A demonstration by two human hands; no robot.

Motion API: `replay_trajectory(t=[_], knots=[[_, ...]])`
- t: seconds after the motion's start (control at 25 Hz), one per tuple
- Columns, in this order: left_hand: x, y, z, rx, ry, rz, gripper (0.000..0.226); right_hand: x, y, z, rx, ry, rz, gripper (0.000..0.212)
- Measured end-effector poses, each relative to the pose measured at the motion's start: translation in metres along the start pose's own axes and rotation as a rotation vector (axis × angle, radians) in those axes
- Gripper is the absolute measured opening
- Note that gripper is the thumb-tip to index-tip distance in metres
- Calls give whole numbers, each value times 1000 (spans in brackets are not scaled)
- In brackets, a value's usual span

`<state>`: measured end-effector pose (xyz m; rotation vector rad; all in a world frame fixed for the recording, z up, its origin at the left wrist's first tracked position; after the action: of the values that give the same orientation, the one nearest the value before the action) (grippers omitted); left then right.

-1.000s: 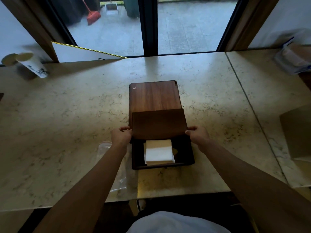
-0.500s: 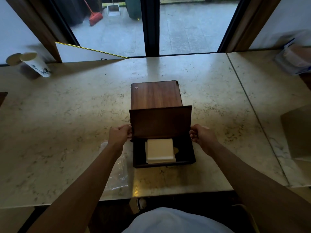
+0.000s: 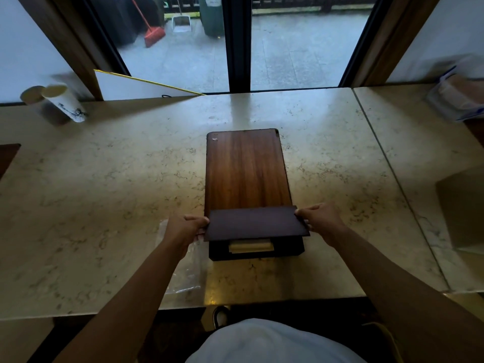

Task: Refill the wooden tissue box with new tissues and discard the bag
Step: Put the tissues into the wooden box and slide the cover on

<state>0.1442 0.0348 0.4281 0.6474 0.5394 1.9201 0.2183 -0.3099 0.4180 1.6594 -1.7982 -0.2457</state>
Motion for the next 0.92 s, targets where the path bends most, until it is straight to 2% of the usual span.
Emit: replay_trajectory(t=[0.2,0.32,0.48,0.64,0.8,0.88,0.92], knots=[[-2,1,-11,-16,-59,42,1,-6,7,5,61,191,123,15],[-4,1,-15,-64,-99,80,12,-8,14,4,84,220,124,24],[-9,3,-18,-180,-306,163,9,-9,21,1,149,301,142,39],[-10,6,-16,-253,-413,178,10,-10,23,1,202,344,175,43],[-12,0,-20,-100,-279,84,15,-10,18,4,141,315,136,37],[-19,-2,-21,9,-209,29,11,-14,14,3,49,265,46,28],[-22,-3,-20,52,-208,3,14,-18,14,2,-39,210,-3,31]])
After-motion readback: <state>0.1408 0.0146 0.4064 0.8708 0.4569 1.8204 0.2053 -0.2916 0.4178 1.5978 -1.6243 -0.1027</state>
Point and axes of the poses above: each hand's wrist, its own y-axis away from the middle knuckle, its own x-axis out of the back of the hand, z = x × y, the point moved 3 cm from there along -y, towards the middle knuckle, and after that the axes turned 1 degree about z, right-handed, at the moved point
